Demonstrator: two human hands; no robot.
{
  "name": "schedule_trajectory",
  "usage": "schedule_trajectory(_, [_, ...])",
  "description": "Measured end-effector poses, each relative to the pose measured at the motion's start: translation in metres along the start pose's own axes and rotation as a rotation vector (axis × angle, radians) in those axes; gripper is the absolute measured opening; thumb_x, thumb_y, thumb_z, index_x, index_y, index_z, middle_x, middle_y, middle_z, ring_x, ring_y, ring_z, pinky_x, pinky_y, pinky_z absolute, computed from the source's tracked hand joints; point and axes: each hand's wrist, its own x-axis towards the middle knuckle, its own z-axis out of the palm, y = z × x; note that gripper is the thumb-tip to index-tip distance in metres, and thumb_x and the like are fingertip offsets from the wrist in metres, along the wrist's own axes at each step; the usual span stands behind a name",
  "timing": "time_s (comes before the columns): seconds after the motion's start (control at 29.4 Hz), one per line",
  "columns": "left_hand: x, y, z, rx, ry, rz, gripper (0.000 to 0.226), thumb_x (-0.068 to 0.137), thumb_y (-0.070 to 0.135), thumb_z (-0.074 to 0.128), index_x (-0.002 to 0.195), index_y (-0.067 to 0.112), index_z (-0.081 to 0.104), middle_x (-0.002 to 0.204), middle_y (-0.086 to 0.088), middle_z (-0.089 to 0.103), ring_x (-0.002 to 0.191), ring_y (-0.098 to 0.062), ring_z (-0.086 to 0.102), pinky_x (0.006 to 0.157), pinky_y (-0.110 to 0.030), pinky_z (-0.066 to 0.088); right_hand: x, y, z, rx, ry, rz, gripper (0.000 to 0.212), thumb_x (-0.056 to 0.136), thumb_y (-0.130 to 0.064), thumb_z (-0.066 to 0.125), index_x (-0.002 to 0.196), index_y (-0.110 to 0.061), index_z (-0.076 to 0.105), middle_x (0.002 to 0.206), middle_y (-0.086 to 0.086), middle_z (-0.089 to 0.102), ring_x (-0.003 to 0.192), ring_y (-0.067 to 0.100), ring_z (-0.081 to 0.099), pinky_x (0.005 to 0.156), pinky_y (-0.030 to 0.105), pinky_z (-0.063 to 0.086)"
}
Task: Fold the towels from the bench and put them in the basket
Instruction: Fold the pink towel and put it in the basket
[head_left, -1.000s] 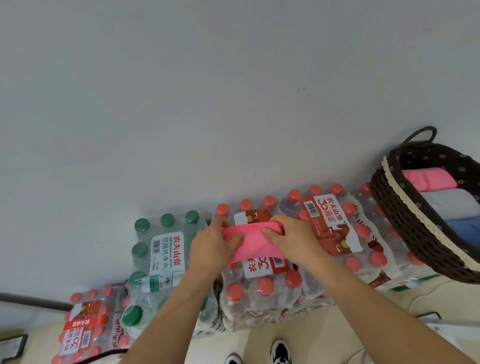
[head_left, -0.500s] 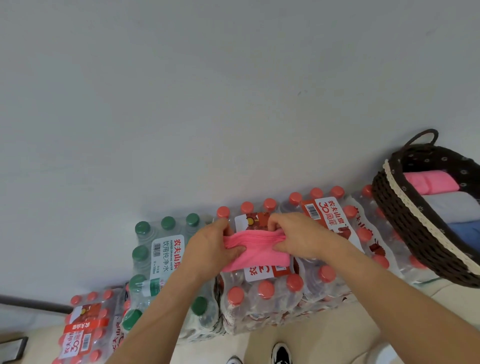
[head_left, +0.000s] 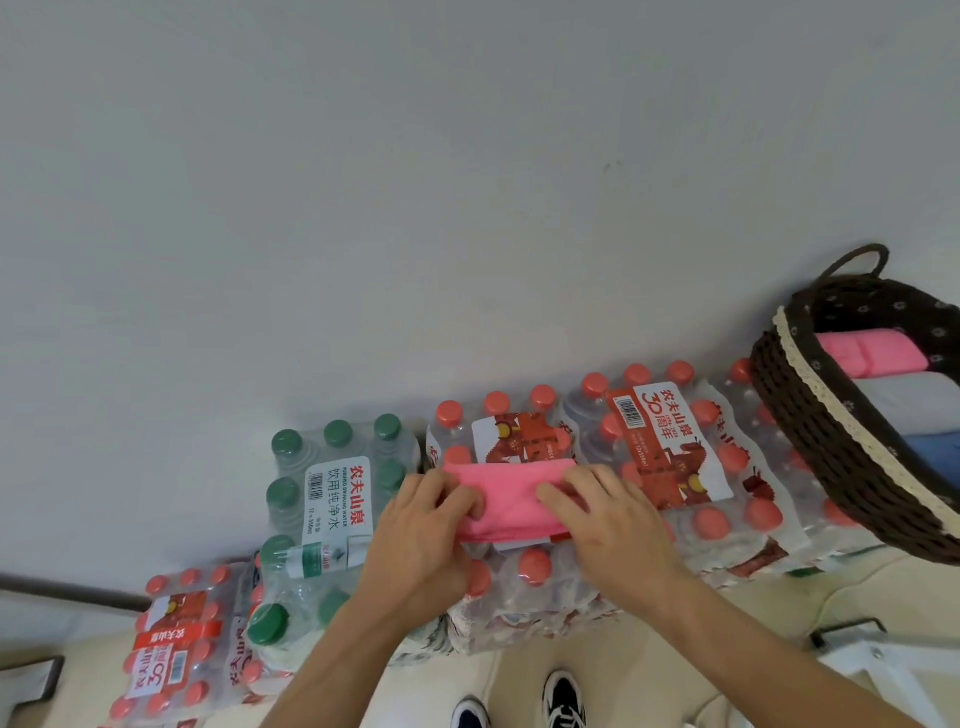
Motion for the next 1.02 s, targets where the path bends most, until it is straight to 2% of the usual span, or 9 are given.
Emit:
schedule_trajectory(0.1, [-0.001,0.006,-0.001,-0.06,0.014,-0.096,0.017,0.073,0.048,0.054,0.076,0.032,0.058,0.089,0.016,0.048,0.083,-0.012,0.042,0.072,-0.031,0.042,-0.005,-0.003,-0.01,0.105,-0.027,0.055,0.044,0.07,-0.03,0.049,0.112,-0.022,0.059,0.108,-0.002,0.058,0.097,0.02,0.056,0.073,0.036,0.052])
schedule_trajectory(0.17, [0.003,0.01,0.003,-0.139,0.055,-0.223,0.032,0.081,0.054,0.054,0.06,0.03,0.051,0.077,0.014,0.048,0.079,-0.014,0.046,0.069,-0.031,0.041,-0.004,-0.009,-0.013,0.168,0.006,0.125,0.028,0.08,-0.035,0.051,0.102,-0.024,0.064,0.102,-0.007,0.059,0.092,0.016,0.056,0.073,0.035,0.049])
schedule_trajectory(0.34, [0.01,0.024,0.009,-0.276,0.16,-0.456,0.037,0.074,0.035,0.075,0.063,0.025,0.042,0.072,0.008,0.048,0.073,-0.016,0.045,0.061,-0.029,0.038,0.016,-0.02,-0.01,0.27,0.037,0.384,0.026,0.083,-0.044,0.066,0.072,-0.024,0.053,0.081,-0.011,0.045,0.077,0.014,0.047,0.065,0.028,0.04])
schedule_trajectory(0.41, [0.008,0.024,0.005,-0.323,0.157,-0.474,0.036,0.07,0.028,0.08,0.092,0.029,0.052,0.095,0.011,0.049,0.09,-0.011,0.044,0.075,-0.026,0.04,0.017,-0.023,-0.01,0.376,-0.009,0.491,0.029,0.078,-0.041,0.073,0.089,-0.023,0.054,0.089,-0.007,0.043,0.084,0.016,0.049,0.07,0.029,0.044])
schedule_trajectory(0.48, [0.006,0.017,0.002,-0.337,0.079,-0.428,0.067,0.069,0.023,0.082,0.125,0.034,0.048,0.12,0.015,0.041,0.109,-0.007,0.037,0.093,-0.024,0.035,0.017,-0.02,-0.015,0.488,-0.08,0.56,0.059,0.076,-0.037,0.077,0.126,-0.028,0.047,0.112,-0.002,0.042,0.102,0.017,0.048,0.087,0.033,0.047])
schedule_trajectory(0.54, [0.006,0.013,0.001,-0.331,-0.008,-0.382,0.076,0.069,0.021,0.082,0.135,0.032,0.044,0.132,0.017,0.039,0.12,-0.008,0.036,0.102,-0.026,0.032,0.02,-0.014,-0.02,0.522,-0.177,0.55,0.084,0.075,-0.035,0.078,0.145,-0.033,0.03,0.138,-0.002,0.034,0.125,0.018,0.037,0.104,0.039,0.039])
schedule_trajectory(0.61, [0.006,0.013,0.001,-0.335,-0.05,-0.366,0.066,0.07,0.022,0.081,0.127,0.031,0.049,0.127,0.014,0.047,0.117,-0.011,0.043,0.099,-0.028,0.037,0.025,-0.011,-0.022,0.499,-0.271,0.493,0.077,0.078,-0.037,0.075,0.144,-0.031,0.036,0.151,-0.01,0.027,0.139,0.016,0.023,0.112,0.041,0.029])
schedule_trajectory(0.78, [-0.001,0.017,-0.002,-0.387,-0.071,-0.416,0.047,0.065,0.009,0.078,0.084,0.035,0.043,0.091,0.009,0.059,0.073,-0.003,0.055,0.056,-0.014,0.039,0.025,-0.011,-0.029,0.486,-0.281,0.428,0.043,0.071,-0.032,0.08,0.102,-0.034,0.05,0.111,-0.017,0.051,0.108,0.009,0.049,0.088,0.037,0.043])
schedule_trajectory(1.02, [-0.01,0.012,0.0,-0.368,0.007,-0.354,0.042,0.064,0.015,0.08,0.09,0.041,0.06,0.088,0.016,0.064,0.08,-0.002,0.057,0.069,-0.027,0.051,0.004,-0.018,-0.029,0.571,-0.207,0.464,0.045,0.072,-0.029,0.082,0.111,-0.029,0.058,0.104,-0.014,0.065,0.095,0.009,0.06,0.078,0.024,0.047])
